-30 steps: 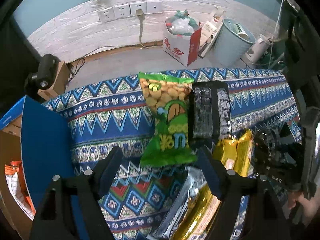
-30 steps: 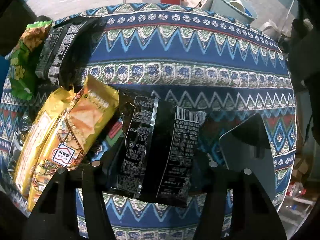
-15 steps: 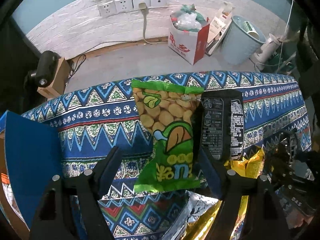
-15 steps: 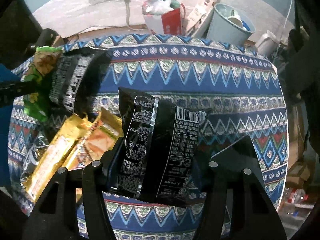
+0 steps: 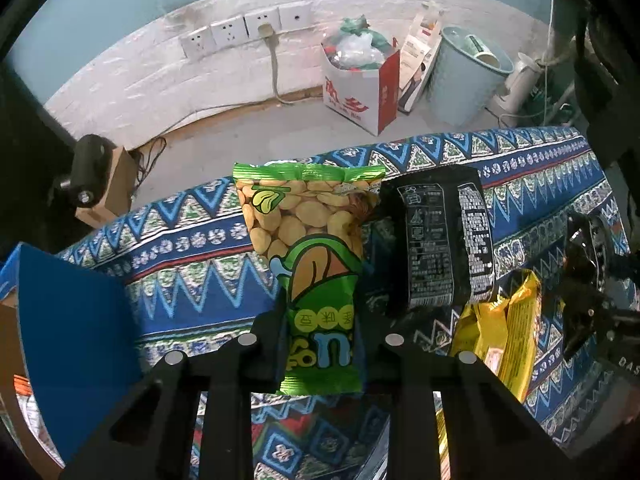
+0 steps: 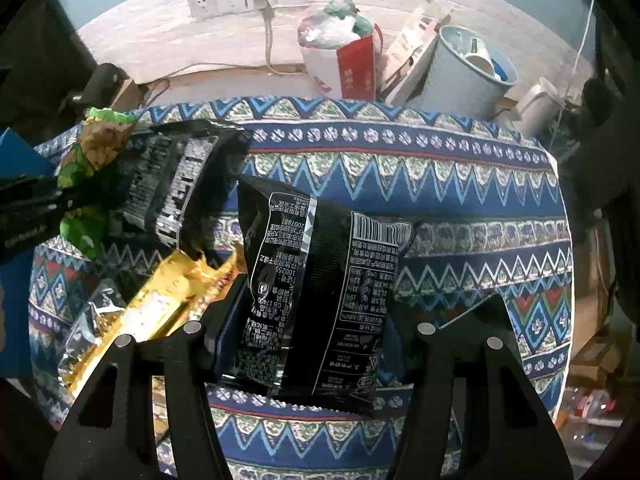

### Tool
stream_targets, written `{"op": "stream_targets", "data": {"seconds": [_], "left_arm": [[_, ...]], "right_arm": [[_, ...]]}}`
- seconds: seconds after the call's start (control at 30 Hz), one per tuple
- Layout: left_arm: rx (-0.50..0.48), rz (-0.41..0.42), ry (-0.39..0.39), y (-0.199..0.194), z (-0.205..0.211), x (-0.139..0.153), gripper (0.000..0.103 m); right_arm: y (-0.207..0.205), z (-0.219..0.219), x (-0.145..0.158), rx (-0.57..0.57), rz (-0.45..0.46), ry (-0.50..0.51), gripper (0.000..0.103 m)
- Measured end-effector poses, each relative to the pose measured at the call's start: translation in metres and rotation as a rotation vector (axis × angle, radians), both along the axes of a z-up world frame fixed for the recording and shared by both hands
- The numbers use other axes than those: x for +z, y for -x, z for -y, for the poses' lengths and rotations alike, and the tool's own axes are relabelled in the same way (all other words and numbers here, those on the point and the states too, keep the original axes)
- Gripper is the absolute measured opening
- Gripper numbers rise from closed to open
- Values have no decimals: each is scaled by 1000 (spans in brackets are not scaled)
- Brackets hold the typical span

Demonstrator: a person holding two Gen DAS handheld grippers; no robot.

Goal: Organize snacks
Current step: 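Carry the green bag into the box and open the left gripper while the right gripper carries the black bag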

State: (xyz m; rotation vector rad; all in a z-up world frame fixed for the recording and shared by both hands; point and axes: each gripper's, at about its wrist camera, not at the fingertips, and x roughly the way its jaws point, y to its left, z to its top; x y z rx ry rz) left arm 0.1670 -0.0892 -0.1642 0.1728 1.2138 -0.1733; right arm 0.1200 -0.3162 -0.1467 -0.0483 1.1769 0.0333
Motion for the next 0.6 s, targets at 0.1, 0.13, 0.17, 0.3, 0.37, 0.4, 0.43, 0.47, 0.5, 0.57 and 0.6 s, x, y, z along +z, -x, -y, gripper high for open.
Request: {"op": "stream_targets", "data": {"seconds": [0.1,0.13,0.17,0.3,0.37,0.4,0.43,0.47,0.5,0.57,0.6], "left_arm": [[11,7,5,6,-9,8,26],[14,10,7,8,-12,11,26],[18,15,8,10,-15,14,26],[31,39,19,19,-26,30,26],[35,47,26,23,-31,36,26],[40,53,29,27,-35,41,26],[42,56,32,29,-37,44,26],[43,59,36,31,-38,47,26],[44,64,42,35,-41,52,26],[48,74,47,40,-45,60,26],[50,79,52,44,-48,64,26]], "right_arm": [[-4,-6,5,14,13,2,58],[-4,-9,7,19,18,3,58],[-4,-11,9,24,23,3,58],[-2,-22,21,46,48,0,58],[-2,-29,28,59,62,-3,58],[-1,-33,33,66,72,-4,58],[0,-36,35,70,78,-5,58],[0,-40,39,76,85,-7,58],[0,-43,43,81,93,-9,58],[2,-51,51,93,108,-14,58],[2,-55,55,100,117,-17,58]]}}
